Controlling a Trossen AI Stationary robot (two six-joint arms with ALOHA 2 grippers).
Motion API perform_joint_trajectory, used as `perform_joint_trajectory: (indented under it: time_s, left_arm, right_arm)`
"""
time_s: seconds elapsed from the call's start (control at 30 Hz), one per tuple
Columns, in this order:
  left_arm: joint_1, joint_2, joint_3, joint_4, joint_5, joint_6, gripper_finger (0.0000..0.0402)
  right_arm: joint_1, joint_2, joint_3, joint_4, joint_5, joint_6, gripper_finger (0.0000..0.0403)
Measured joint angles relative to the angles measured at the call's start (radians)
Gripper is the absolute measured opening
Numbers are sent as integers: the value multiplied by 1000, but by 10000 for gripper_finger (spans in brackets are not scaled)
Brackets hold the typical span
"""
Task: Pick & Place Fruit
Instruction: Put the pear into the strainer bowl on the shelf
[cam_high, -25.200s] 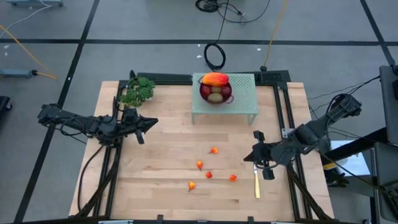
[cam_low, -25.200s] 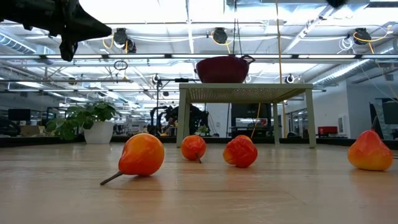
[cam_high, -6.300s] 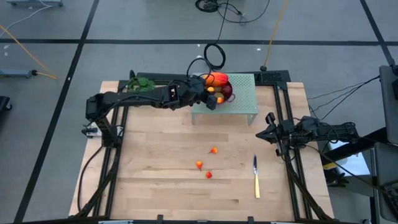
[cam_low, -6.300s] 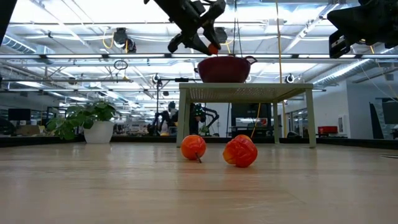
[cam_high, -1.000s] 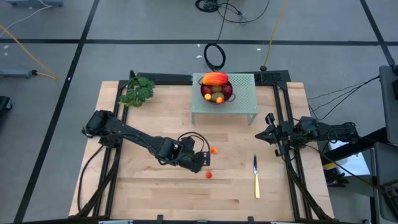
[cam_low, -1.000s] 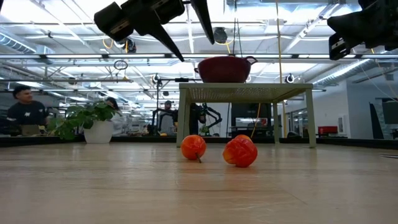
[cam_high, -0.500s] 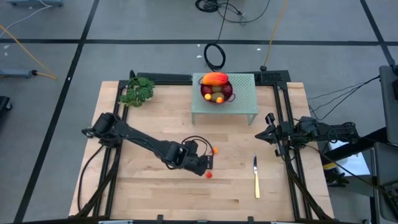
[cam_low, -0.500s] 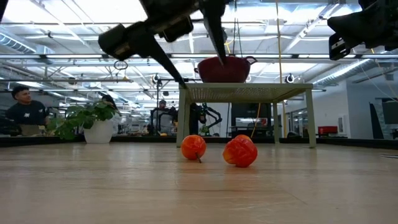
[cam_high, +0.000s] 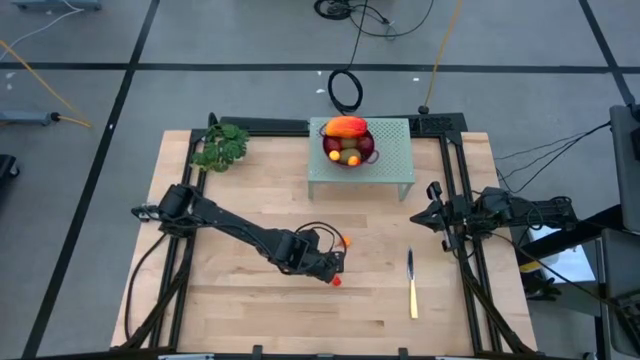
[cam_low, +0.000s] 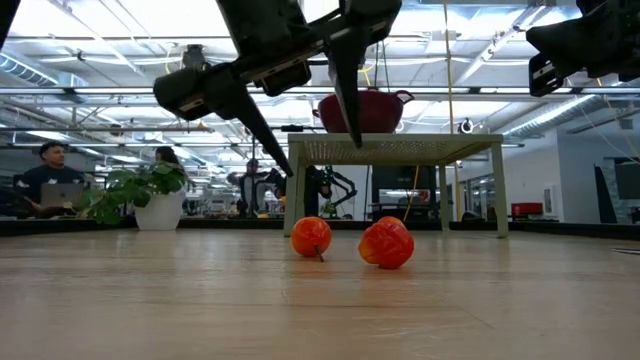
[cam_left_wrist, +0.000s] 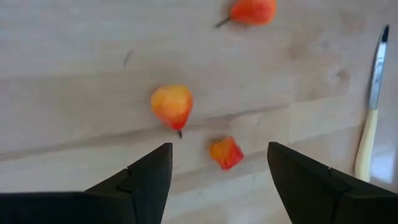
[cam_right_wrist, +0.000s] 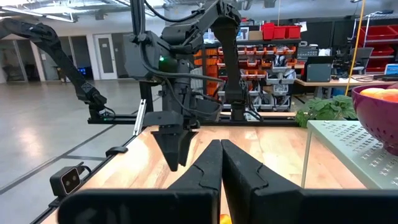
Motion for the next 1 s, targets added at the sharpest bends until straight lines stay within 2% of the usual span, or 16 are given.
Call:
perform_joint_trajectory:
  time_s: [0.47, 0.77, 1.0]
  left_arm:
    - [23, 8, 0, -21, -41, 28, 264]
    - [23, 87, 0, -12, -11, -4, 264]
    - [24, 98, 0, -16, -7, -18, 264]
  right_arm:
    - [0, 0, 0, 0, 0, 0, 0]
    - [0, 0, 0, -4, 0, 0, 0]
    - [0, 0, 0, -5, 0, -22, 0]
